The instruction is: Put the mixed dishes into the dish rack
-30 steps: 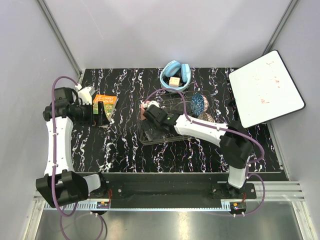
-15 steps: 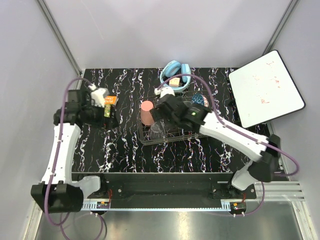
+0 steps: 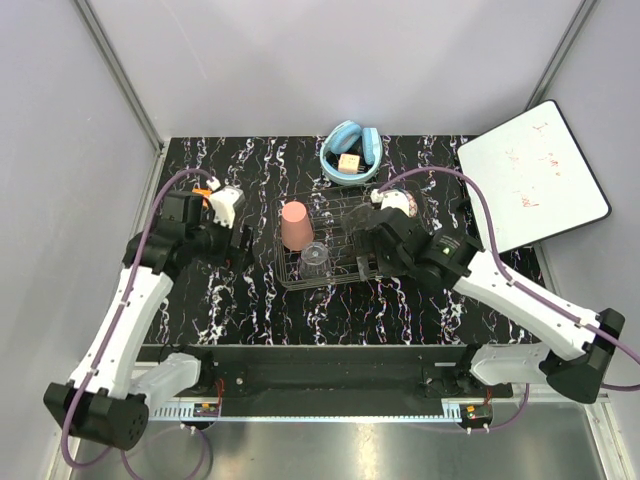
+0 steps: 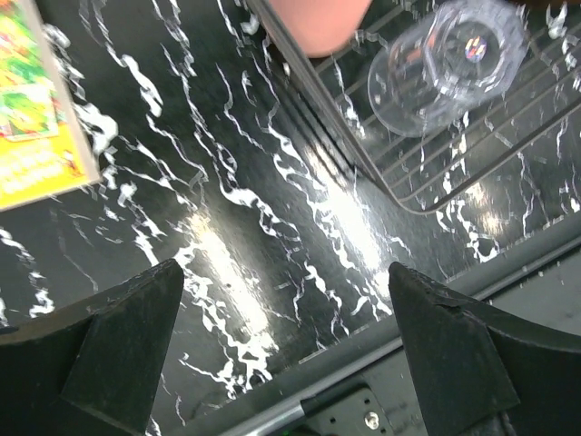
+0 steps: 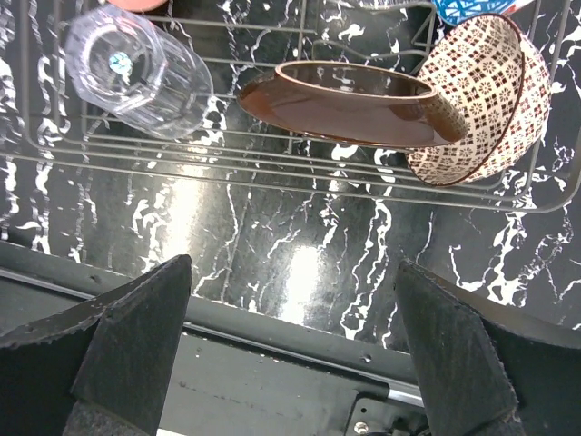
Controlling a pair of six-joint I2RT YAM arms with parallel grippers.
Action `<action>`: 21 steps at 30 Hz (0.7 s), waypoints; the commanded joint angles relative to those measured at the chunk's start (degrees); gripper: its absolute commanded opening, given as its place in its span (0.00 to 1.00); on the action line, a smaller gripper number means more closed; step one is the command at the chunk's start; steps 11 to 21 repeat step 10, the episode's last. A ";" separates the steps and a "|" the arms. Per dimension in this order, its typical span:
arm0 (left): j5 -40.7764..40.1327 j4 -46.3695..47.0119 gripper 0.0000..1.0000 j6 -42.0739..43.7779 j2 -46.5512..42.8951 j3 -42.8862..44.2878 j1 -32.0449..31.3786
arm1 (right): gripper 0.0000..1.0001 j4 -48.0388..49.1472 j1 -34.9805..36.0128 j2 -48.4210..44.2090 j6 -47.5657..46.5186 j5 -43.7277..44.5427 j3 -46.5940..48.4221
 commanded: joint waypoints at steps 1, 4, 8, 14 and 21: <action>-1.91 3.46 0.99 -0.68 -3.09 0.45 -0.21 | 1.00 0.75 0.01 -2.82 2.07 1.11 1.25; -2.08 3.55 0.99 -0.85 -3.79 -0.08 -0.21 | 1.00 1.10 0.09 -3.00 1.55 0.85 1.69; -3.49 3.55 0.99 -1.11 -4.58 -0.60 -0.21 | 1.00 1.80 0.09 -4.05 0.93 0.85 0.82; -4.37 3.90 0.99 -1.38 -4.76 -0.78 -0.21 | 1.00 1.89 0.09 -4.75 0.93 1.03 0.21; -4.37 3.90 0.99 -1.38 -4.76 -0.78 -0.21 | 1.00 1.89 0.09 -4.75 0.93 1.03 0.21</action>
